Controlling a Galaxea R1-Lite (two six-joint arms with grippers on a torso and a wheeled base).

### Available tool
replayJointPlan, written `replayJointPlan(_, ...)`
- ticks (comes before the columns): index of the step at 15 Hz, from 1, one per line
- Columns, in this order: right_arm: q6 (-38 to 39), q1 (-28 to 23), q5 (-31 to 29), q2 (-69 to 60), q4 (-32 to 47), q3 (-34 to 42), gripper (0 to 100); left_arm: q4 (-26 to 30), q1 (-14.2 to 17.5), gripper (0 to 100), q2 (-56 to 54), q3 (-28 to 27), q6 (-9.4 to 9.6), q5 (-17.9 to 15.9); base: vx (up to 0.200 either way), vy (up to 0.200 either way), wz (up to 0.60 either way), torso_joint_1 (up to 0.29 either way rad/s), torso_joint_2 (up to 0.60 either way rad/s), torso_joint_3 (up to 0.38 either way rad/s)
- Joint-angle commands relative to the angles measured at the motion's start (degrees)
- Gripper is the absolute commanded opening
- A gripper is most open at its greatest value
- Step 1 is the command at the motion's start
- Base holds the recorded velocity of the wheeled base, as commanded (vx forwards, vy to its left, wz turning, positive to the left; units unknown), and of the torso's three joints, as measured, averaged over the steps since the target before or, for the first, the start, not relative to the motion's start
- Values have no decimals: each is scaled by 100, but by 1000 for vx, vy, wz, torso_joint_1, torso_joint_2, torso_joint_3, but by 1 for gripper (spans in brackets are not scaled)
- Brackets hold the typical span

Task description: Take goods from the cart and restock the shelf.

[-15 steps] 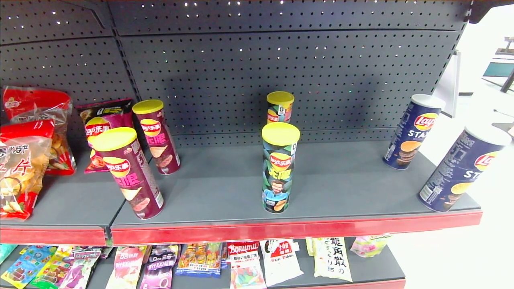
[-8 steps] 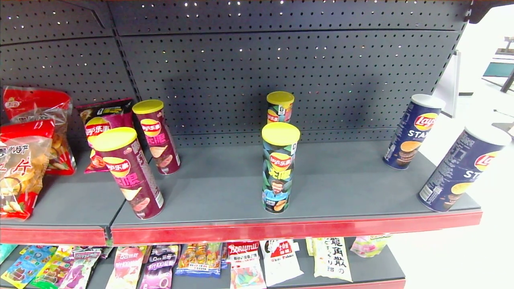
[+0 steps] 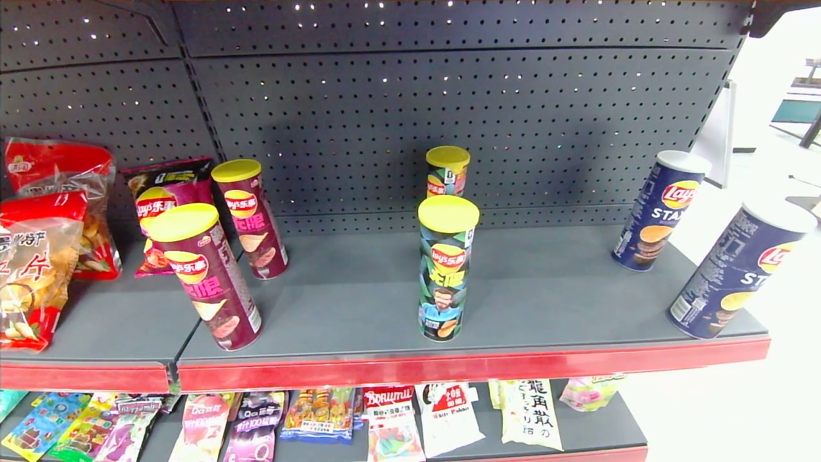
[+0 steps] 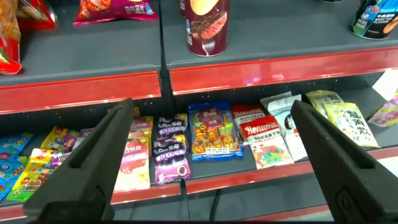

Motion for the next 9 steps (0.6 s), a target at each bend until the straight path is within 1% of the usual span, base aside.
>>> replayJointPlan(1,3,-47,-40,-99,4,0,100,-1,-1,100,9,1,2,1,0,0,0,0,0,0)
replayJointPlan(3,12,-47,-163,-99,4,0,100,-1,-1,100,9,1,2,1,0,0,0,0,0,0)
replayJointPlan(9,12,-47,-163,-99,4,0,100,-1,-1,100,0,1,2,1,0,0,0,0,0,0)
